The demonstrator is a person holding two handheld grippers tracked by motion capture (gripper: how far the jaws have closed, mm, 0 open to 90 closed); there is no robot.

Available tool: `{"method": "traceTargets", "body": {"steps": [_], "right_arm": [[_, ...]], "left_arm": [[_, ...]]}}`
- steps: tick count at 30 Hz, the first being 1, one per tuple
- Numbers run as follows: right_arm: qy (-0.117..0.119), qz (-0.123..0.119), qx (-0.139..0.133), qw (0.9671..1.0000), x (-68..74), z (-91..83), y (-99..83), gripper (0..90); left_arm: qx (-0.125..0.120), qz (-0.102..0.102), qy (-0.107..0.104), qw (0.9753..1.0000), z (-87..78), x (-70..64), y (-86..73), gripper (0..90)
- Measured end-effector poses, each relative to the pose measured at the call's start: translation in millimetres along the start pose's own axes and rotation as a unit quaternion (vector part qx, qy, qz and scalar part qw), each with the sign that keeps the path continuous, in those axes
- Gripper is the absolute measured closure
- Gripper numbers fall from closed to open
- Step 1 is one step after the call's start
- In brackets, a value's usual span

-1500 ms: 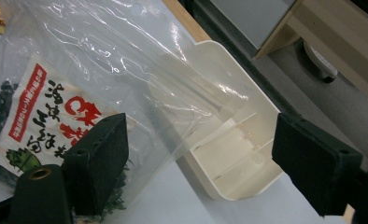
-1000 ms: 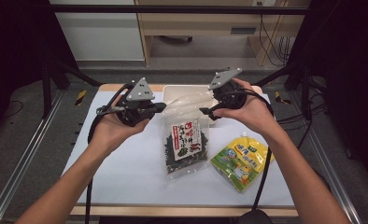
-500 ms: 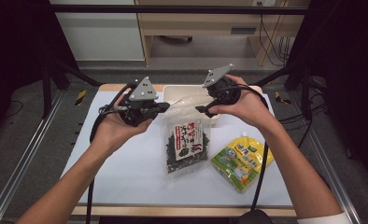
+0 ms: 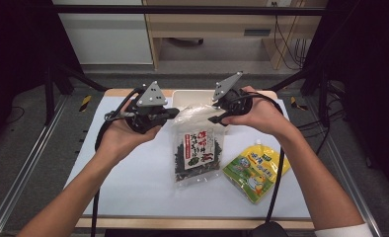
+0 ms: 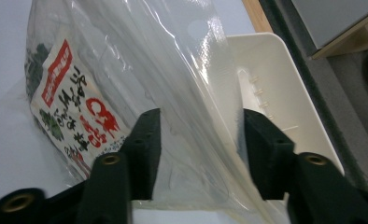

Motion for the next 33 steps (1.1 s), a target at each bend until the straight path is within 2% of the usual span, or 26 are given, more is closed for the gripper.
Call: {"method": "traceTargets", "body": {"steps": [2, 3, 5, 8, 12, 20, 21, 22, 23, 24, 25, 26, 28, 31, 33], "right_arm": [[0.001, -0.002, 0.002, 1.0, 0.1, -2.1, -1.7, 65.6], [0.001, -0.002, 0.002, 1.0, 0.1, -2.1, -1.7, 65.6], [0.003, 0.001, 0.003, 1.0, -0.6, -4.8, -3.2, 73.3], [0.012, 0.005, 0.001, 0.9999, -0.8, -9.2, -4.8, 80.0], [0.014, -0.008, 0.009, 0.9998, 2.0, -12.7, -3.3, 83.2], [0.018, -0.015, 0.011, 0.9997, 4.4, -15.0, -1.6, 84.6], [0.019, -0.017, 0.01, 0.9996, 4.5, -15.8, -1.1, 85.1], [0.019, -0.017, 0.01, 0.9996, 4.5, -15.8, -1.1, 85.1], [0.019, -0.015, 0.012, 0.9996, 4.5, -17.0, -1.9, 85.4], [0.019, -0.015, 0.012, 0.9996, 4.5, -17.0, -1.9, 85.4], [0.019, -0.014, 0.011, 0.9997, 4.1, -17.8, -2.2, 85.5], [0.019, -0.005, 0.012, 0.9997, 3.1, -20.3, -3.3, 85.9], [0.019, -0.003, 0.012, 0.9997, 2.5, -22.1, -3.8, 86.1], [0.017, 0.013, 0.006, 0.9998, 0.7, -28.6, -2.9, 87.0], [0.008, 0.023, 0.002, 0.9997, -2.8, -37.6, -0.9, 87.6]], "left_arm": [[0.002, -0.004, 0.003, 1.0, 0.9, 2.9, -1.3, 89.9], [0.002, -0.004, 0.003, 1.0, 0.9, 2.9, -1.3, 89.9], [0.002, -0.007, 0.006, 1.0, 2.1, 4.3, -2.4, 89.9], [0.001, -0.012, 0.007, 0.9999, 3.4, 7.3, -5.1, 89.9], [0.003, -0.015, 0.013, 0.9998, 4.6, 10.9, -7.4, 89.9], [-0.007, -0.027, 0.021, 0.9994, 3.2, 19.2, -10.6, 89.4], [-0.01, -0.033, 0.024, 0.9991, 3.6, 20.8, -11.2, 73.9], [-0.012, -0.038, 0.029, 0.9988, 3.7, 21.9, -12.1, 73.9], [-0.017, -0.038, 0.035, 0.9985, 3.8, 22.9, -12.6, 64.3], [-0.019, -0.036, 0.038, 0.9984, 3.2, 23.8, -13.6, 64.3], [-0.026, -0.039, 0.042, 0.998, 2.8, 24.5, -14.3, 59.5], [-0.033, -0.045, 0.048, 0.9973, 2.1, 25.5, -14.9, 49.4], [-0.043, -0.048, 0.053, 0.9965, -0.1, 26.7, -16.8, 47.5], [-0.047, -0.058, 0.057, 0.9956, -2.5, 28.1, -21.8, 34.7], [-0.052, -0.068, 0.059, 0.9946, -5.3, 29.0, -27.1, 26.3]]}}
Point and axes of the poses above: each handheld gripper's, and its own axes: z roughly forward along the jaws, y roughly out of its top, x roughly to its left, the point moved 8 cm from there along z, roughly forward along the jaws, and after that the axes turned 11 degrees about -y, right-handed, at the moved point
